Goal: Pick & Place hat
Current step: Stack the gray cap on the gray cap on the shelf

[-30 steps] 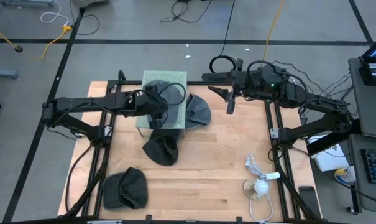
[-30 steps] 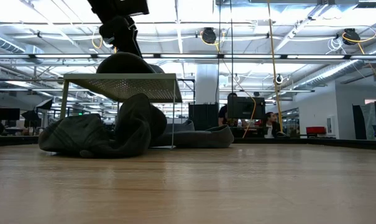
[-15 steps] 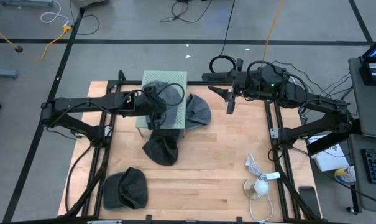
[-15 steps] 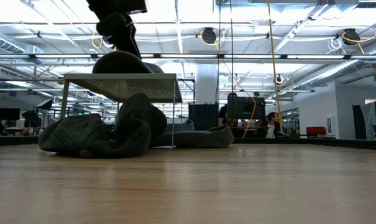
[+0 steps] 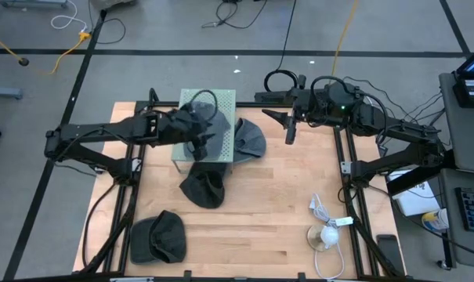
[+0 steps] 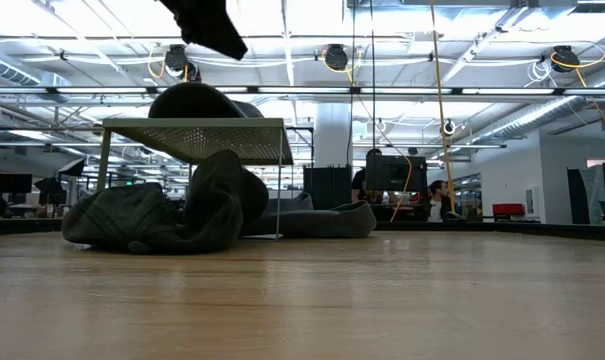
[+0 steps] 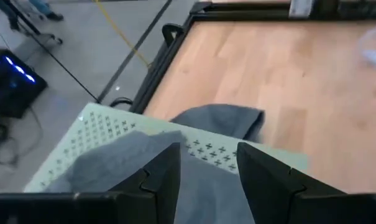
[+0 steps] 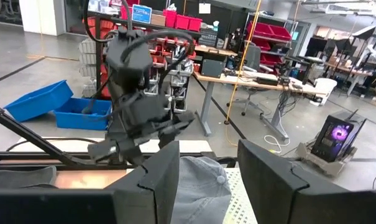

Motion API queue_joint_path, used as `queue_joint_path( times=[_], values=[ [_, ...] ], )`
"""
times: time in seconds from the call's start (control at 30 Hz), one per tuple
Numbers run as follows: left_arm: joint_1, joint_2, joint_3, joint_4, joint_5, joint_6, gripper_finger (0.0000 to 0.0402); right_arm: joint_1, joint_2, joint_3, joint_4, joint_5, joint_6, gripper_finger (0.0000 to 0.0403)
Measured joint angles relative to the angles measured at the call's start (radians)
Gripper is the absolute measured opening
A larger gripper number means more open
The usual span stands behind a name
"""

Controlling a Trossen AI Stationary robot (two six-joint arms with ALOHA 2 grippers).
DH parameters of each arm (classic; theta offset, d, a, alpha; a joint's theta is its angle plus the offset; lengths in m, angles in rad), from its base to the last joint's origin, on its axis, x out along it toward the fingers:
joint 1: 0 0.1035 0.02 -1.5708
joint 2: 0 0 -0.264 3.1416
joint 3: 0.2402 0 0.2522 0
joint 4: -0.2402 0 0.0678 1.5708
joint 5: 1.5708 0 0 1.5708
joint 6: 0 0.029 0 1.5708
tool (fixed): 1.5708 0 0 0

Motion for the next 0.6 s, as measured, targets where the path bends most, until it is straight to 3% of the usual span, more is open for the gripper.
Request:
queue_joint_path(
  times=[0.3,0.47,0.6],
  values=[
    [0.0,-0.075,0.0,0.026,0.113,-0.225,0.0163,-0.001,0.0,0.0,-0.028,0.005,0.005,0.0155],
    [-0.002,-0.121,0.0,0.024,0.181,-0.224,0.0163,0.0,0.0,0.0,-0.101,0.006,-0.014,0.0158],
    [-0.002,-0.148,0.0,0.043,0.213,-0.197,0.0163,0.014,0.009,0.0,-0.155,0.008,-0.026,0.0189]
  ],
)
